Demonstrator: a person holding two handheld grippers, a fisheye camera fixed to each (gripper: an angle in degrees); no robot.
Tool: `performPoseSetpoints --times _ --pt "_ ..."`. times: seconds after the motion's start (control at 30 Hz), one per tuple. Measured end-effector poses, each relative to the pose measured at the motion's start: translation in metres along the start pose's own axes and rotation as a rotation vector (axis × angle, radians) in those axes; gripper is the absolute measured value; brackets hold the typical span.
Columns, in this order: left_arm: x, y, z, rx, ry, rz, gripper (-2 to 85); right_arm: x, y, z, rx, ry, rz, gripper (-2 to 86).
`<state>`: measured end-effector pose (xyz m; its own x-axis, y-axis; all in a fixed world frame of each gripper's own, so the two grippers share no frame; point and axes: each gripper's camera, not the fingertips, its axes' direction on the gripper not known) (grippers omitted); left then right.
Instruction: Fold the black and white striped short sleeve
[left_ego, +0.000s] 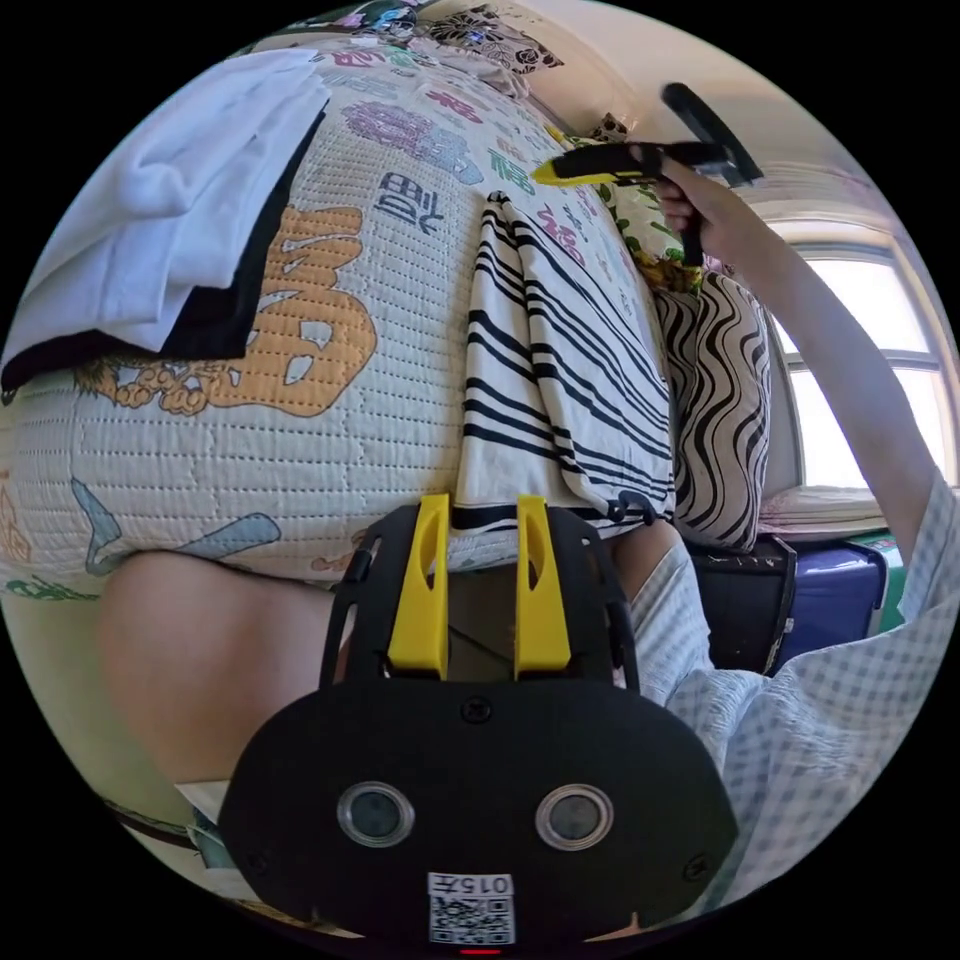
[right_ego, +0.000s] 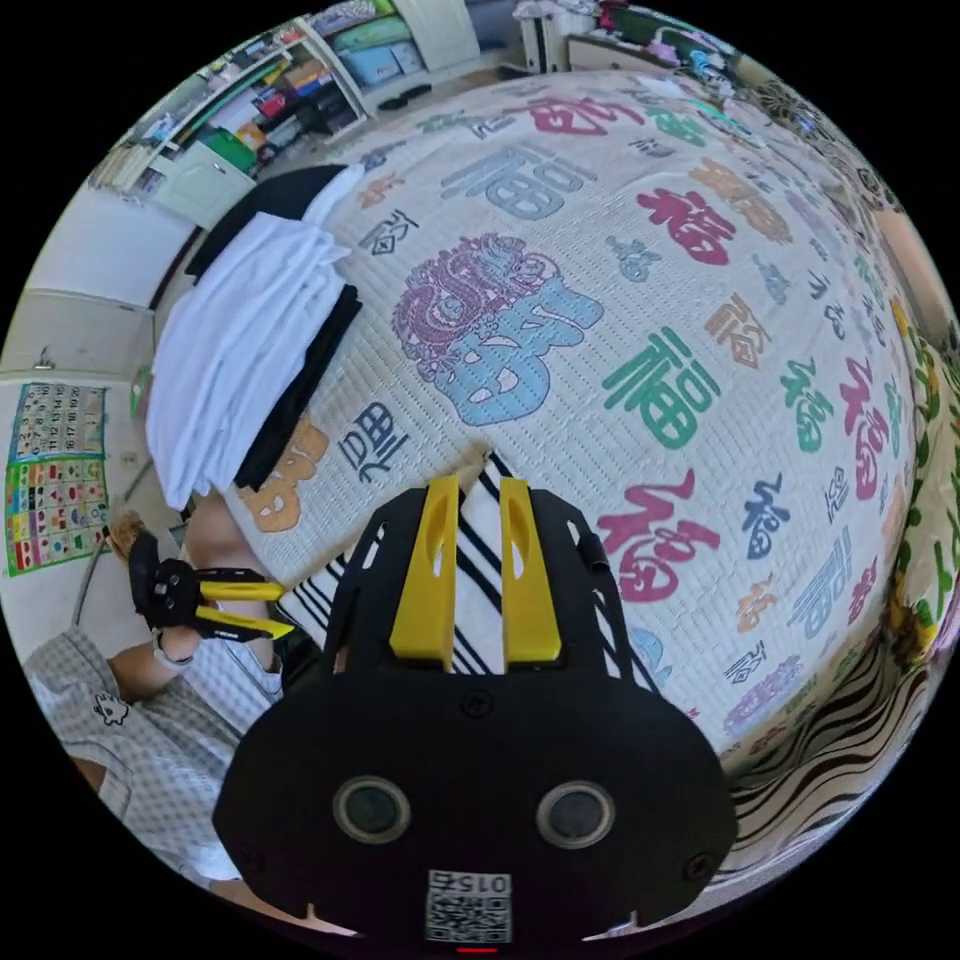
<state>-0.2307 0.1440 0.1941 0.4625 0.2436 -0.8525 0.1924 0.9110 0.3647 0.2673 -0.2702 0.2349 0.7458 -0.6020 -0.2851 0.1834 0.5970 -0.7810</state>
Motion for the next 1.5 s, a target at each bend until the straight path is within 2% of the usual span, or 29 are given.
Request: performPoseSetpoints --times 0.17,0.2,0.33,0.43,0.53,0.67,0.77,0.93,1.23,1.33,1.5 --pt "-0.016 0.013 0.008 0.006 0.068 -0.047 4.1 -0.009 -0.056 0.012 -0.250 0.166 -0.044 6.0" --pt "-0.018 0.016 0.011 0.013 0.099 -0.033 1.2 -0.010 -0.063 0.010 -0.271 0.158 -0.063 4.2" --pt "-0.014 0.026 0.018 0.030 0.085 -0.006 -0.4 -0.008 -0.077 -0.003 -0.308 0.161 -0.044 0.5" --pt "-0.015 0.044 0.010 0.119 0.144 0.008 -0.8 -0.015 -0.082 -0.019 -0.312 0.209 -0.091 -0.5" --pt "-0.010 0.064 -0.006 0.189 0.164 0.054 -0.9 -0.024 -0.084 -0.037 -0.286 0.234 -0.142 -0.8" --pt "-0.011 0.097 -0.039 0.274 0.066 0.083 -0.9 -0.034 -0.084 -0.078 -0.099 0.124 -0.196 -0.9" --pt "-0.007 0.119 -0.050 0.295 0.048 0.110 -0.8 -0.035 -0.074 -0.093 -0.030 0.053 -0.257 -0.9" --pt "0.073 0.141 -0.026 0.270 -0.055 0.354 -0.8 -0.007 -0.019 -0.105 0.067 -0.032 -0.288 -0.9" --pt "0.240 0.141 0.126 0.135 0.016 0.713 -0.8 0.121 0.172 -0.077 0.163 -0.063 -0.147 -0.9" --pt "0.284 0.135 0.205 0.057 0.034 0.787 -0.8 0.170 0.232 -0.040 0.198 -0.097 -0.069 -0.8" --pt "0.351 0.127 0.359 -0.105 -0.102 0.944 -0.8 0.246 0.311 0.061 0.263 -0.159 0.052 -0.7"
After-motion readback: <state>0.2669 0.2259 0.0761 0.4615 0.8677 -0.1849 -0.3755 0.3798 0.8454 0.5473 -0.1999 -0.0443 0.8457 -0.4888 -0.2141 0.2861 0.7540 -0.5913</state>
